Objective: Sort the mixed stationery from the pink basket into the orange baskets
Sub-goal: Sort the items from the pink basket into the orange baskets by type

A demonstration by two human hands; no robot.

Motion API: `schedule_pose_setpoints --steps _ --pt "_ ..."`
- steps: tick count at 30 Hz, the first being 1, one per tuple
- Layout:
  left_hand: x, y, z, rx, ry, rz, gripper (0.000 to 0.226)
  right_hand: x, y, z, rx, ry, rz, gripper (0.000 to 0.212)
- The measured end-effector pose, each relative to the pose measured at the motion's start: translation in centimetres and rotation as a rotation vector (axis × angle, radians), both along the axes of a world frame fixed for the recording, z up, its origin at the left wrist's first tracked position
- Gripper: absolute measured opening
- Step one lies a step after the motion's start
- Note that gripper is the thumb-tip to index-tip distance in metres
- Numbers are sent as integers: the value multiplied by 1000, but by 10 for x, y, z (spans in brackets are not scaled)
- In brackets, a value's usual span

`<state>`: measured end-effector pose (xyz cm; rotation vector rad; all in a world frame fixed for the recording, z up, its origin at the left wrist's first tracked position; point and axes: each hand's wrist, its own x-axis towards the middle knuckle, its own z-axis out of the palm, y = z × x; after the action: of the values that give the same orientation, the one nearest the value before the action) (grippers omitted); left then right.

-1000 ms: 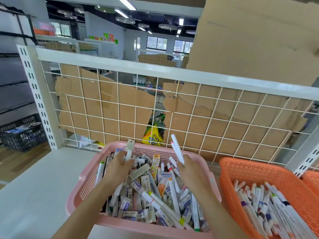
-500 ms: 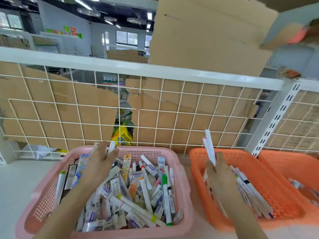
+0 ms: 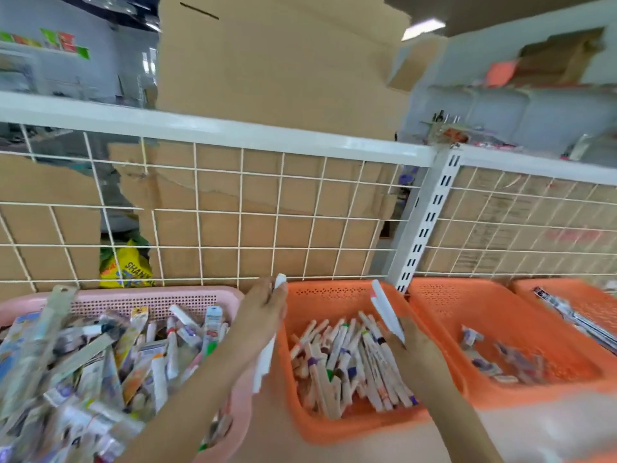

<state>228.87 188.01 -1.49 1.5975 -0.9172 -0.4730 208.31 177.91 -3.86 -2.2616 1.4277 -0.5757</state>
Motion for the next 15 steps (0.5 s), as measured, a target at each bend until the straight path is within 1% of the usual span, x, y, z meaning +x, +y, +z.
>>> schedule_pose_setpoints --steps 2,4,5,7,9,11,12,15 --pt "-20 -22 -7 38 -11 -33 24 -4 -6 -2 68 56 42 35" --pt "-36 -39 -15 149 -65 -77 14 -5 -10 -7 116 100 118 42" --pt "-43 -45 -19 215 -86 -101 20 -6 -11 -9 126 114 146 45" --pt "-53 -51 -27 345 -112 -156 43 -7 -14 -12 119 158 171 52" --pt "-57 -53 -37 417 -196 -171 60 -8 -18 -15 95 203 169 59" --pt "-58 -50 -42 430 -310 -123 68 -11 -21 -17 69 181 165 63" --pt "-59 -48 -42 405 -368 -95 66 -12 -22 -17 51 157 171 63" --pt "-57 -38 -40 258 -517 -15 51 -19 -25 -16 -56 89 198 58"
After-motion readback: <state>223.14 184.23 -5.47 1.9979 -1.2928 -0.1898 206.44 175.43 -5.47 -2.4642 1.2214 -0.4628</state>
